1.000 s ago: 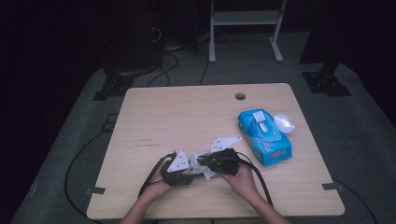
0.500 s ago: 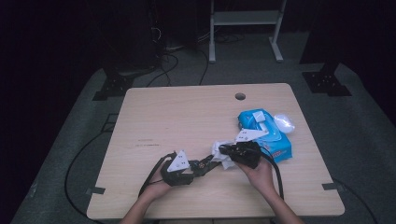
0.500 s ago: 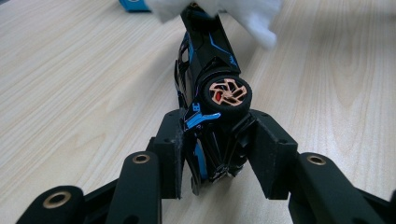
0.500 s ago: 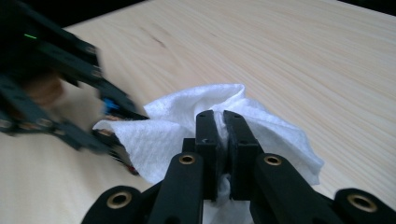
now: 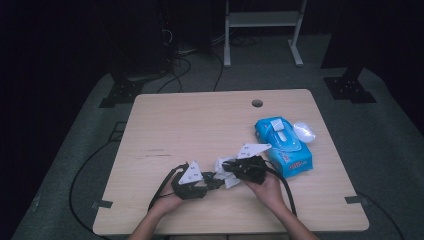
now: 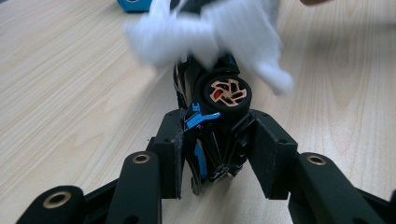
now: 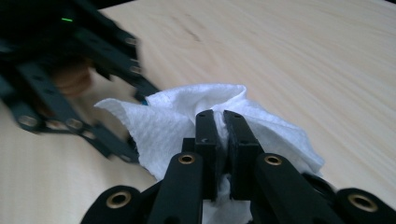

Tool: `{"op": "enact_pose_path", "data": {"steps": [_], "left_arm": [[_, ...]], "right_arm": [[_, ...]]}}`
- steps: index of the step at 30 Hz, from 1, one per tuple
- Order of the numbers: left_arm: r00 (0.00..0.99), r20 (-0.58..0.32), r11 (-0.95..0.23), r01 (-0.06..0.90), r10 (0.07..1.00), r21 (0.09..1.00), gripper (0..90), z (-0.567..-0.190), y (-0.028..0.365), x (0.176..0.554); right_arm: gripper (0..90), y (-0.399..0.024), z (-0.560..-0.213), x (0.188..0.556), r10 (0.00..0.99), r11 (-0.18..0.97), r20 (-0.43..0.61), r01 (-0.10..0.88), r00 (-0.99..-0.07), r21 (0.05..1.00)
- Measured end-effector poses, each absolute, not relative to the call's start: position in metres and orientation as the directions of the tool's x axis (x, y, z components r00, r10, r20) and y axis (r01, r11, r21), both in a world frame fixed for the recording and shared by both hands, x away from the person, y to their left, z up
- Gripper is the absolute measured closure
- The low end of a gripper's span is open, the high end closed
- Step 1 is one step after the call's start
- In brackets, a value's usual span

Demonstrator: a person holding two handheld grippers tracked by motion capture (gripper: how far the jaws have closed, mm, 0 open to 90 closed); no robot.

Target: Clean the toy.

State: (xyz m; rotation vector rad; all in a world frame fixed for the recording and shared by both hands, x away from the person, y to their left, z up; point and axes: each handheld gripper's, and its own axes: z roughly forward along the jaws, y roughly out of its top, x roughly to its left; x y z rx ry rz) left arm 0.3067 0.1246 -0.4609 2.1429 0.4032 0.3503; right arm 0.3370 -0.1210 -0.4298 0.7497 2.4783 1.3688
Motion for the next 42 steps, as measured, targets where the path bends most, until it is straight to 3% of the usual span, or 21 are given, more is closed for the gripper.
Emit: {"op": "enact_pose_path", "data": {"steps": [7, 11, 16, 23, 27, 32, 38, 42], "left_arm": [[0.907, 0.1, -0.543, 0.154, 0.409, 0.826, 58.4, -0.461, 0.124, 0.307], [0.908, 0.099, -0.545, 0.155, 0.407, 0.824, 58.4, -0.46, 0.124, 0.308], [0.907, 0.101, -0.544, 0.153, 0.408, 0.825, 58.4, -0.46, 0.125, 0.308], [0.905, 0.085, -0.535, 0.17, 0.418, 0.828, 57.5, -0.46, 0.125, 0.309], [0.893, 0.074, -0.51, 0.184, 0.444, 0.84, 42.1, -0.454, 0.121, 0.31], [0.881, 0.076, -0.515, 0.202, 0.467, 0.833, 29.7, -0.447, 0.108, 0.317], [0.887, 0.079, -0.553, 0.212, 0.454, 0.806, 21.3, -0.44, 0.089, 0.325], [0.907, 0.078, -0.616, 0.216, 0.414, 0.757, 20.6, -0.435, 0.068, 0.336]], "right_arm": [[84.2, -0.158, -0.426, 0.348, 0.618, 0.376, 0.077, 0.381, -0.782, 0.845], [84.2, -0.142, -0.421, 0.34, 0.561, 0.371, 0.096, 0.353, -0.823, 0.859], [84.1, -0.119, -0.421, 0.334, 0.494, 0.441, 0.047, 0.296, -0.868, 0.848], [83.8, -0.163, -0.424, 0.35, 0.602, 0.397, 0.072, 0.376, -0.795, 0.838], [83.8, -0.187, -0.422, 0.355, 0.624, 0.327, 0.135, 0.414, -0.769, 0.849], [83.8, -0.193, -0.429, 0.356, 0.62, 0.337, 0.158, 0.443, -0.768, 0.831], [83.7, -0.197, -0.431, 0.357, 0.625, 0.333, 0.162, 0.449, -0.764, 0.829], [83.7, -0.203, -0.43, 0.356, 0.631, 0.318, 0.167, 0.449, -0.757, 0.835]]}}
